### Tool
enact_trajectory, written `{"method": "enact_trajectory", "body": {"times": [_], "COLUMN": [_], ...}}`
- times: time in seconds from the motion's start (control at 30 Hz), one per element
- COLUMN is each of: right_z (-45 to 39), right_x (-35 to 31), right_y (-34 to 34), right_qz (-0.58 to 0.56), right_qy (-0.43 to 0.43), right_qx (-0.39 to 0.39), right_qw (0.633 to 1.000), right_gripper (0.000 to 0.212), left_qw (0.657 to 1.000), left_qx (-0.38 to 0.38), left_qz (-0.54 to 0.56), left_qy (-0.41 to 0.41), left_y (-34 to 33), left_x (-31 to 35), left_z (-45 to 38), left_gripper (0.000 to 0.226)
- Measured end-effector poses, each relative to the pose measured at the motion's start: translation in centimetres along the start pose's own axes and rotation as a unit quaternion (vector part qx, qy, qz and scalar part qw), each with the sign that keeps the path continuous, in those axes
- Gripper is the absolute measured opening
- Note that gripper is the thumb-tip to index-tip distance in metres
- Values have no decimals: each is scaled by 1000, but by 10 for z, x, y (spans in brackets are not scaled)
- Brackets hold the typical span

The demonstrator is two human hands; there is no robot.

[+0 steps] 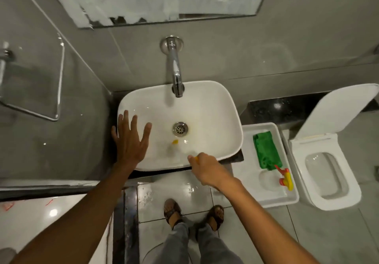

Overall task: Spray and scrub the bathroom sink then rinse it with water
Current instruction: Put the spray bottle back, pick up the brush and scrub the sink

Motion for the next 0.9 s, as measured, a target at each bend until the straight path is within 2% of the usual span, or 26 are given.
{"method": "enact_trajectory", "body": {"times": [0.03,0.1,0.27,0.37,0.53,0.57,0.7,0.9], "right_z": [-2,-4,-31,-44,-21,-24,-61,-56], "right_x": [-2,-6,-41,-58,-31,-30,-35,6], "right_y": [-10,-23,-6,-2,-45,-44,-1,25], "right_qz": [55,110,25,66,196,201,98,80], "right_qy": [-20,-50,-56,-44,-73,-71,-112,-152], "right_qx": [-34,-61,15,57,-51,-41,91,142], "right_qw": [998,991,998,995,977,976,985,975], "right_gripper": [32,42,47,46,40,39,46,44], "left_qw": [1000,1000,999,998,998,999,999,1000], "left_qx": [-5,-4,24,36,39,38,17,5], "left_qz": [3,20,41,39,37,35,28,29], "left_qy": [5,1,-24,-22,-14,-15,-18,-10], "left_y": [-2,-8,-19,-19,-18,-18,-21,-20], "left_x": [-1,6,22,18,13,12,10,11], "left_z": [1,8,18,16,14,12,12,9], "left_gripper": [90,97,93,94,98,98,97,103]}}
Point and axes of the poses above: each hand's wrist, its own z-axis away from the middle knuckle, its own y-axis out of the back of the hand, x = y × z, the point moved 5 cm from there along -z, towards the middle knuckle, and after that the axes turned 7 degrees about -y, right-handed, at the moved point
